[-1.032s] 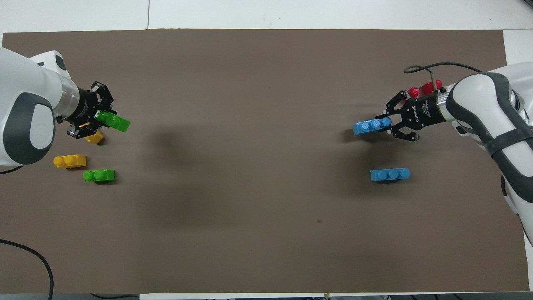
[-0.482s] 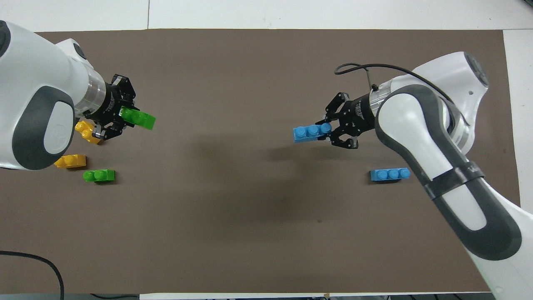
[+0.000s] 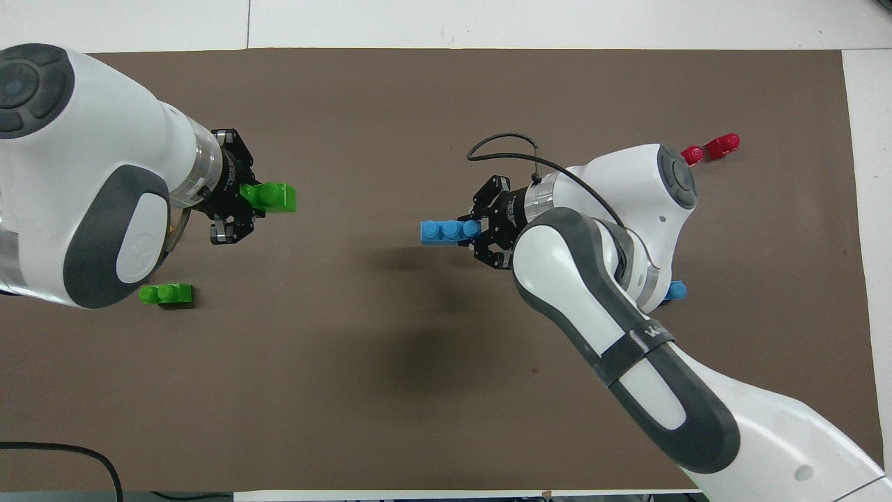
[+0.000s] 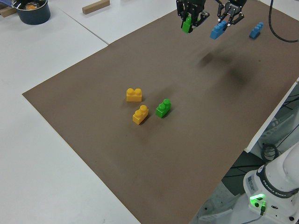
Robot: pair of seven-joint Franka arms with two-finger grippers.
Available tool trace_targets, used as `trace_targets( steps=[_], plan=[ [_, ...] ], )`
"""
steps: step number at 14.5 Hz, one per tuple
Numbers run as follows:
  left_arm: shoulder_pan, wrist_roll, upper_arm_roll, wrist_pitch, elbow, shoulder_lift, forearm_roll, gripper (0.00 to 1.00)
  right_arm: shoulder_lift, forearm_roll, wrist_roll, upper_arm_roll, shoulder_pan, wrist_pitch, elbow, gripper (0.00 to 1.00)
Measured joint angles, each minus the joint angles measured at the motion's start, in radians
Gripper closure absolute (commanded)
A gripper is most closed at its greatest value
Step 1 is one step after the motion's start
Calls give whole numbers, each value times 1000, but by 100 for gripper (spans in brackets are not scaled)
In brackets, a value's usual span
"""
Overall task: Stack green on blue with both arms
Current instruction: 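Lift the green brick with the left gripper while the right gripper carries blue inward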
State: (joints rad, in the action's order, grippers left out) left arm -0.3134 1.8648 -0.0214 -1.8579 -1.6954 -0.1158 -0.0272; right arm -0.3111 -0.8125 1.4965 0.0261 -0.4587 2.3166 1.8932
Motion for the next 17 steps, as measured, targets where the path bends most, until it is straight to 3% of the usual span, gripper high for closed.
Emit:
trace_targets(
  steps=[7,17],
  plan=[
    [-136,144,-2,-46,-36,0,0,100,-60,-58,0,0,-74,145,30,100],
    [-261,316,-2,-201,-126,-32,30,100,-70,-158,-128,3,-74,181,83,100]
  ],
)
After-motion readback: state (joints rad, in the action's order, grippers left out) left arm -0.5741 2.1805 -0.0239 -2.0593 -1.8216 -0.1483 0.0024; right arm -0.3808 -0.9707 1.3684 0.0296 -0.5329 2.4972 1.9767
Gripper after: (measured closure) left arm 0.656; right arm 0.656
